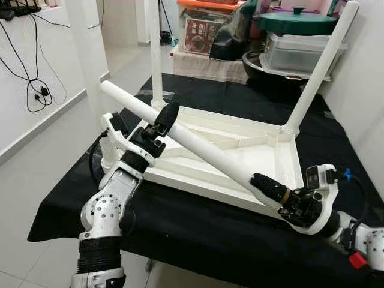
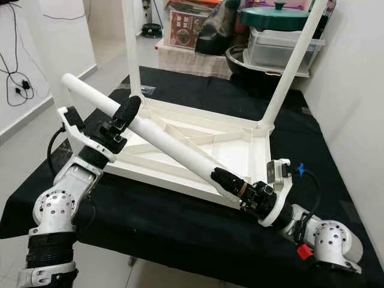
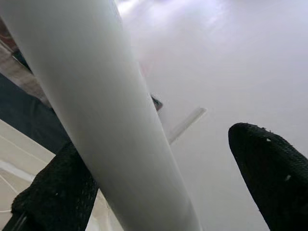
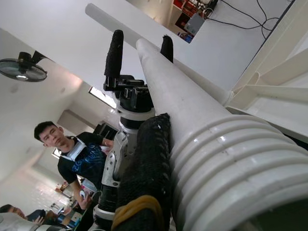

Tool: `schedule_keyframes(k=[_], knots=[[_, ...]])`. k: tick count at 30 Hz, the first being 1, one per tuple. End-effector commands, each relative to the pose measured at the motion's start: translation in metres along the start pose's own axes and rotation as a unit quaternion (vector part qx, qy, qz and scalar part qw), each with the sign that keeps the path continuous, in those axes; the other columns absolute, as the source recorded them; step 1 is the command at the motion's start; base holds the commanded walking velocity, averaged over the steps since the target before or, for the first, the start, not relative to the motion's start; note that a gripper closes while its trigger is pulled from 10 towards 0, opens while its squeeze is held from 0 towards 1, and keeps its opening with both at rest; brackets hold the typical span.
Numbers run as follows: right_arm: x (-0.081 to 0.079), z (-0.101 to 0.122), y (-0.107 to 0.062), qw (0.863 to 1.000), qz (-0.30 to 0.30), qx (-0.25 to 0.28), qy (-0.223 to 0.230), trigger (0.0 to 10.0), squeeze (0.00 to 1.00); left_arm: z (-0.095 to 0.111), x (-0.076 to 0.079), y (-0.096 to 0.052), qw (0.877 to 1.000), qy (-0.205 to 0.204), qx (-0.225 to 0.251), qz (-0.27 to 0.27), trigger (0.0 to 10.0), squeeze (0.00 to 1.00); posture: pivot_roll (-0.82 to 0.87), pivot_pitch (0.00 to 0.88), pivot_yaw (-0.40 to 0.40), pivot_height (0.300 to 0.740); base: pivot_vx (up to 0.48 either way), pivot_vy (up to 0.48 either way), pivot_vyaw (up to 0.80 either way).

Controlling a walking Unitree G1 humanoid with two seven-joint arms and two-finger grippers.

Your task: Building children table

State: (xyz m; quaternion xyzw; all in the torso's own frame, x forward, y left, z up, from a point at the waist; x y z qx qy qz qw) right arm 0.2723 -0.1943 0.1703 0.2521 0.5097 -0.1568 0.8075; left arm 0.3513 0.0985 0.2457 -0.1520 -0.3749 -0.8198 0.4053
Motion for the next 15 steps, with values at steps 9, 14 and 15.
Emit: schedule_keyframes(k=[9,14,15], knots=[[-0.0056,-0.0031,0.0011,1.000,0.017,0.007,0.002,0.0,0.00,-0.0023,-0.0002,0.0044,0.999,-0.035,0.009,-0.001,0.0,0.00,0.04,0.000,-0.064,0.740,0.000,0.000,0.00],[-0.0067,-0.0037,0.0030,1.000,0.021,0.010,0.003,0.0,0.00,-0.0008,-0.0001,0.0057,0.999,-0.039,0.015,-0.001,0.0,0.00,0.04,0.000,-0.062,0.740,0.000,0.000,0.00],[-0.0069,-0.0045,0.0035,1.000,0.021,0.010,0.002,0.0,0.00,-0.0002,0.0000,0.0055,0.999,-0.042,0.016,-0.001,0.0,0.00,0.04,0.000,-0.062,0.740,0.000,0.000,0.00]])
Point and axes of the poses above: a point about 5 cm out from each wrist's last joint towards the gripper, its own y axis pointing out of the wrist towards the gripper, its own z axis along the axis of the wrist's last joint, x = y × z, the point moved 4 cm from there along y, pointing out of the wrist towards the gripper, and after that the axes turned 13 degrees about y, right-handed, at the moved point
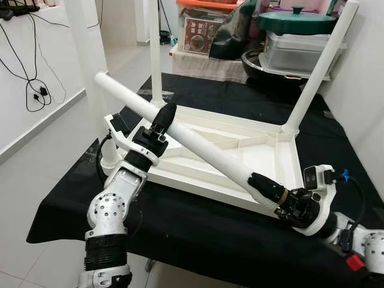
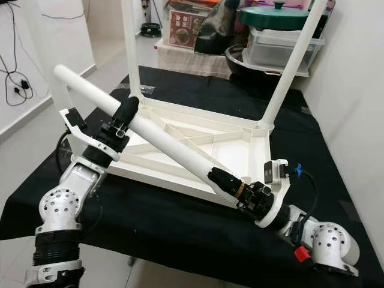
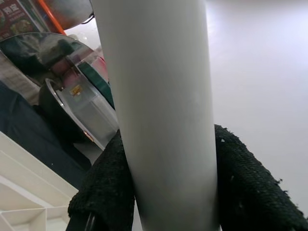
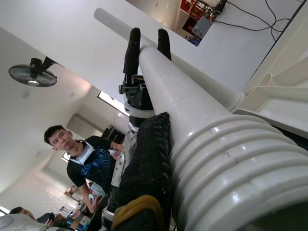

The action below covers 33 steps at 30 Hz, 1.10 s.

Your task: Building children table

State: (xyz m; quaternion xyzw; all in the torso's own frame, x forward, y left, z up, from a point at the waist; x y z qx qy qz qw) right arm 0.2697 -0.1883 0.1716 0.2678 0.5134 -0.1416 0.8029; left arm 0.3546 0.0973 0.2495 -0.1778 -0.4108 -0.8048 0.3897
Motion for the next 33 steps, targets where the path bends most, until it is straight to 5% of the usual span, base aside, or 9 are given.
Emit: schedule_keyframes(k=[1,8,11,12,13,14,24,25,33], knots=[[-0.005,0.000,0.000,1.000,0.003,0.004,-0.010,0.0,0.00,-0.002,-0.001,0.001,1.000,0.002,-0.006,0.002,0.0,0.00,0.04,0.000,-0.062,0.740,0.000,0.000,0.00],[-0.001,-0.001,0.003,1.000,-0.008,0.011,-0.027,0.0,0.00,0.001,-0.001,0.000,1.000,-0.002,0.000,0.003,0.0,0.00,0.04,0.000,-0.063,0.740,0.000,0.000,0.00],[-0.002,-0.002,0.007,0.998,-0.003,0.018,-0.054,10.0,0.00,0.001,0.000,0.001,1.000,0.008,-0.004,0.001,0.0,0.00,0.04,0.000,-0.064,0.740,0.000,0.000,0.00],[-0.003,-0.003,0.007,0.998,0.001,0.016,-0.054,10.0,0.00,0.000,0.001,0.001,1.000,0.009,-0.006,-0.001,7.1,0.00,0.04,0.000,-0.064,0.740,0.000,0.000,0.00],[-0.003,-0.005,0.008,0.998,0.003,0.014,-0.054,10.0,0.00,0.000,0.002,0.001,1.000,0.009,-0.008,-0.002,7.1,0.00,0.04,0.000,-0.064,0.740,0.000,0.000,0.00],[-0.004,-0.007,0.008,0.998,0.004,0.008,-0.058,10.0,1.00,0.000,0.003,0.002,1.000,0.012,-0.008,-0.004,10.0,0.00,0.04,0.000,-0.064,0.740,0.000,0.000,0.00],[0.002,-0.004,0.004,0.999,-0.008,0.021,-0.044,10.0,1.00,0.008,0.002,0.007,1.000,0.019,0.005,0.003,10.0,0.00,0.04,0.000,-0.067,0.740,0.000,0.000,0.00],[0.006,-0.004,0.001,0.999,-0.021,0.025,-0.040,10.0,0.00,0.014,0.002,0.009,1.000,0.016,0.014,0.003,10.0,0.00,0.04,0.000,-0.068,0.740,0.000,0.000,0.00],[0.017,-0.007,-0.005,0.998,-0.045,0.032,-0.023,10.0,0.00,0.044,0.015,0.022,0.998,0.009,0.063,-0.011,10.0,0.00,0.05,0.000,-0.069,0.740,0.000,0.000,0.00]])
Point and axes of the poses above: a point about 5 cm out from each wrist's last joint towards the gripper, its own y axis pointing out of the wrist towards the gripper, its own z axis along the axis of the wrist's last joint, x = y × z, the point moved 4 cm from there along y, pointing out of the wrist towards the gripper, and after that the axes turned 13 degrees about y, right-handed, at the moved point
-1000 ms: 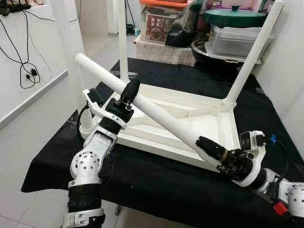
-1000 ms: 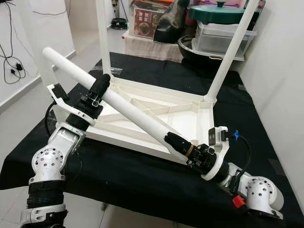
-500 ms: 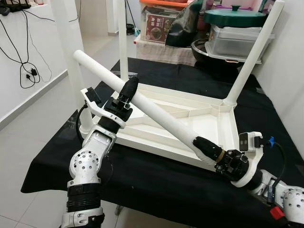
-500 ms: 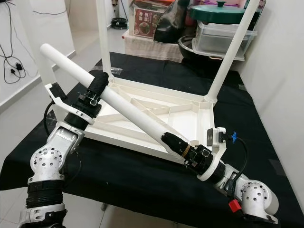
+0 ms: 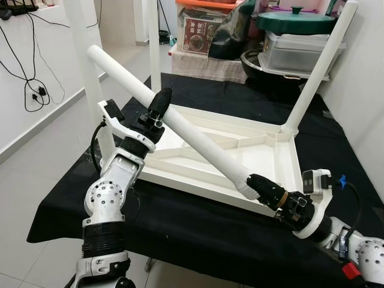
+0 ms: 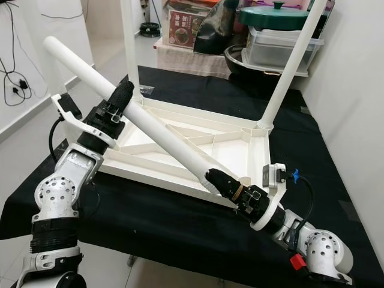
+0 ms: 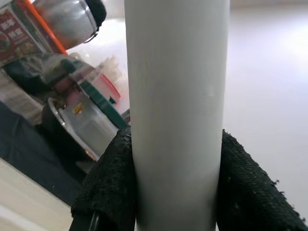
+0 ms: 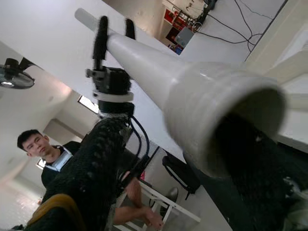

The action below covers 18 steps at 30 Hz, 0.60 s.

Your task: Building children table

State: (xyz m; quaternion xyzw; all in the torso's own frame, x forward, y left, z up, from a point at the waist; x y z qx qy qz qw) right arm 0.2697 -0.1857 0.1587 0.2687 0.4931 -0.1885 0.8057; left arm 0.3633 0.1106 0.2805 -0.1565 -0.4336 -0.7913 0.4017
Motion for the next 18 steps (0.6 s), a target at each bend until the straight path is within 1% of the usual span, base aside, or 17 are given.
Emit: schedule_keyframes(k=[1,2,3,4,6,8,10,11,13,14,15,17,18], knots=[[0.010,-0.003,-0.005,1.000,-0.023,0.005,0.011,10.0,0.00,0.022,0.014,0.009,0.999,-0.007,0.041,-0.020,10.0,0.00,0.05,0.000,-0.073,0.740,0.000,0.000,0.00],[0.010,-0.003,-0.005,1.000,-0.023,0.005,0.011,10.0,0.00,0.022,0.014,0.009,0.999,-0.007,0.041,-0.020,10.0,0.00,0.05,0.000,-0.073,0.740,0.000,0.000,0.00],[0.014,-0.005,-0.006,0.999,-0.033,0.004,0.009,10.0,0.00,0.026,0.018,0.012,0.999,-0.007,0.047,-0.026,10.0,0.00,0.05,0.000,-0.073,0.740,0.000,0.000,0.00],[0.014,-0.005,-0.006,0.999,-0.033,0.004,0.009,10.0,0.00,0.026,0.018,0.012,0.999,-0.007,0.047,-0.026,10.0,0.00,0.05,0.000,-0.073,0.740,0.000,0.000,0.00],[0.024,-0.008,-0.012,0.998,-0.063,-0.003,0.003,10.0,0.00,0.031,0.023,0.015,0.998,-0.004,0.052,-0.033,10.0,0.00,0.05,0.000,-0.074,0.740,0.000,0.000,0.00],[0.024,-0.008,-0.012,0.998,-0.063,-0.003,0.003,10.0,0.00,0.031,0.023,0.015,0.998,-0.004,0.052,-0.033,10.0,0.00,0.05,0.000,-0.074,0.740,0.000,0.000,0.00],[0.030,-0.008,-0.018,0.996,-0.083,-0.007,-0.002,10.0,0.00,0.032,0.024,0.016,0.998,0.001,0.049,-0.035,10.0,0.00,0.05,0.000,-0.073,0.740,0.000,0.000,0.00],[0.030,-0.008,-0.018,0.996,-0.083,-0.007,-0.002,10.0,0.00,0.032,0.024,0.016,0.998,0.001,0.049,-0.035,10.0,0.00,0.05,0.000,-0.073,0.740,0.000,0.000,0.00],[0.033,-0.005,-0.025,0.994,-0.108,-0.014,-0.031,10.0,0.00,0.027,0.024,0.015,0.999,0.016,0.032,-0.041,10.0,0.00,0.05,0.000,-0.070,0.740,0.000,0.000,0.00],[0.033,-0.005,-0.025,0.994,-0.108,-0.014,-0.031,10.0,0.00,0.027,0.024,0.015,0.999,0.016,0.032,-0.041,10.0,0.00,0.05,0.000,-0.070,0.740,0.000,0.000,0.00],[0.036,-0.002,-0.029,0.990,-0.128,-0.026,-0.057,10.0,0.00,0.021,0.025,0.015,0.998,0.027,0.016,-0.047,10.0,0.00,0.05,0.000,-0.071,0.740,0.000,0.000,0.00],[0.036,-0.002,-0.029,0.990,-0.128,-0.026,-0.057,10.0,0.00,0.021,0.025,0.015,0.998,0.027,0.016,-0.047,10.0,0.00,0.05,0.000,-0.071,0.740,0.000,0.000,0.00],[0.038,0.000,-0.034,0.985,-0.146,-0.037,-0.080,10.0,0.00,0.016,0.026,0.014,0.998,0.034,0.004,-0.054,10.0,0.00,0.05,0.000,-0.069,0.740,0.000,0.000,0.00]])
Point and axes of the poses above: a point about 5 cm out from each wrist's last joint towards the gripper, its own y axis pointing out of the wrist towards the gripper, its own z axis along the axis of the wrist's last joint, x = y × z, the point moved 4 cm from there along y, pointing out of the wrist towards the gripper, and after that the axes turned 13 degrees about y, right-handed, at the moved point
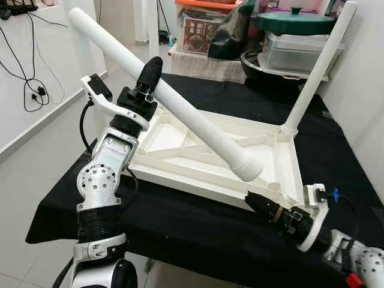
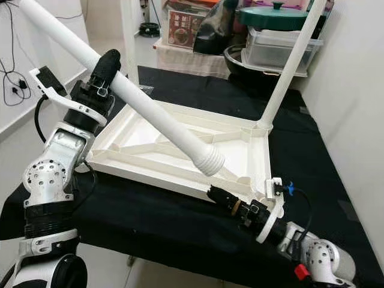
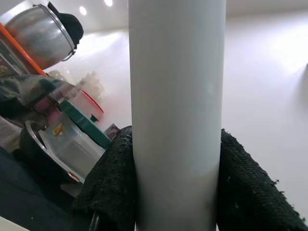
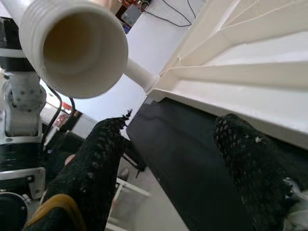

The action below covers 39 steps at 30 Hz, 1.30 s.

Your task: Building children table

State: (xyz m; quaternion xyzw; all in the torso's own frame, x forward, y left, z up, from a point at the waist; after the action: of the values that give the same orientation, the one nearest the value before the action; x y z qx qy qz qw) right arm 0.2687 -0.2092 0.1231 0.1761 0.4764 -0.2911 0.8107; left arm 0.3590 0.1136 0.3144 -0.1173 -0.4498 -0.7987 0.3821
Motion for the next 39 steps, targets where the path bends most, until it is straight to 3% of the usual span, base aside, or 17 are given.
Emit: schedule_keyframes(k=[1,2,4,5,8,12,16,19,24,27,31,33,39], knots=[[0.007,-0.002,-0.004,0.999,-0.023,-0.014,-0.020,10.0,0.00,-0.006,0.005,0.000,1.000,0.015,-0.019,-0.016,10.0,0.00,0.05,0.000,-0.069,0.740,0.000,0.000,0.00],[0.007,-0.002,-0.004,0.999,-0.023,-0.014,-0.020,10.0,0.00,-0.006,0.005,0.000,1.000,0.015,-0.019,-0.016,10.0,0.00,0.05,0.000,-0.069,0.740,0.000,0.000,0.00],[0.021,0.016,-0.017,0.989,-0.102,-0.037,-0.106,10.0,0.00,-0.017,0.012,-0.001,0.997,0.037,-0.055,-0.047,10.0,0.00,0.05,0.000,-0.065,0.740,0.000,0.000,0.00],[0.021,0.016,-0.017,0.989,-0.102,-0.037,-0.106,10.0,0.00,-0.017,0.012,-0.001,0.997,0.037,-0.055,-0.047,10.0,0.00,0.05,0.000,-0.065,0.740,0.000,0.000,0.00],[0.019,0.048,-0.029,0.970,-0.143,-0.033,-0.195,10.0,0.00,-0.025,0.024,-0.003,0.990,0.057,-0.092,-0.092,10.0,0.00,0.05,0.000,-0.065,0.740,0.000,0.000,0.00],[0.010,0.069,-0.031,0.962,-0.142,-0.012,-0.232,10.0,0.00,-0.027,0.031,-0.005,0.985,0.058,-0.107,-0.126,10.0,0.00,0.04,0.000,-0.063,0.740,0.000,0.000,0.00],[0.007,0.077,-0.030,0.960,-0.140,0.003,-0.243,10.0,0.00,-0.026,0.033,-0.005,0.983,0.057,-0.108,-0.136,10.0,0.00,0.04,0.000,-0.063,0.740,0.000,0.000,0.00],[-0.028,0.094,-0.007,0.969,-0.037,0.066,-0.236,10.0,0.00,-0.027,0.040,-0.006,0.975,0.055,-0.123,-0.176,10.0,0.00,0.05,0.000,-0.063,0.740,0.000,0.000,0.00],[-0.051,0.089,0.009,0.970,0.032,0.065,-0.234,10.0,0.00,-0.029,0.043,-0.008,0.970,0.052,-0.133,-0.196,10.0,0.00,0.04,0.000,-0.058,0.740,0.000,0.000,0.00],[-0.070,0.065,0.028,0.966,0.101,0.008,-0.238,10.0,0.00,-0.037,0.049,-0.013,0.961,0.049,-0.152,-0.226,10.0,0.00,0.04,0.000,-0.058,0.740,0.000,0.000,0.00],[-0.070,0.065,0.028,0.966,0.101,0.008,-0.238,10.0,0.00,-0.037,0.049,-0.013,0.961,0.049,-0.152,-0.226,10.0,0.00,0.04,0.000,-0.058,0.740,0.000,0.000,0.00],[-0.081,0.048,0.033,0.960,0.148,-0.043,-0.233,10.0,0.00,-0.041,0.053,-0.016,0.952,0.050,-0.168,-0.249,10.0,0.00,0.04,0.000,-0.060,0.740,0.000,0.000,0.00],[-0.093,0.038,0.036,0.949,0.190,-0.076,-0.238,10.0,0.00,-0.045,0.052,-0.019,0.943,0.054,-0.191,-0.266,10.0,0.00,0.04,0.000,-0.054,0.740,0.000,0.000,0.00]])
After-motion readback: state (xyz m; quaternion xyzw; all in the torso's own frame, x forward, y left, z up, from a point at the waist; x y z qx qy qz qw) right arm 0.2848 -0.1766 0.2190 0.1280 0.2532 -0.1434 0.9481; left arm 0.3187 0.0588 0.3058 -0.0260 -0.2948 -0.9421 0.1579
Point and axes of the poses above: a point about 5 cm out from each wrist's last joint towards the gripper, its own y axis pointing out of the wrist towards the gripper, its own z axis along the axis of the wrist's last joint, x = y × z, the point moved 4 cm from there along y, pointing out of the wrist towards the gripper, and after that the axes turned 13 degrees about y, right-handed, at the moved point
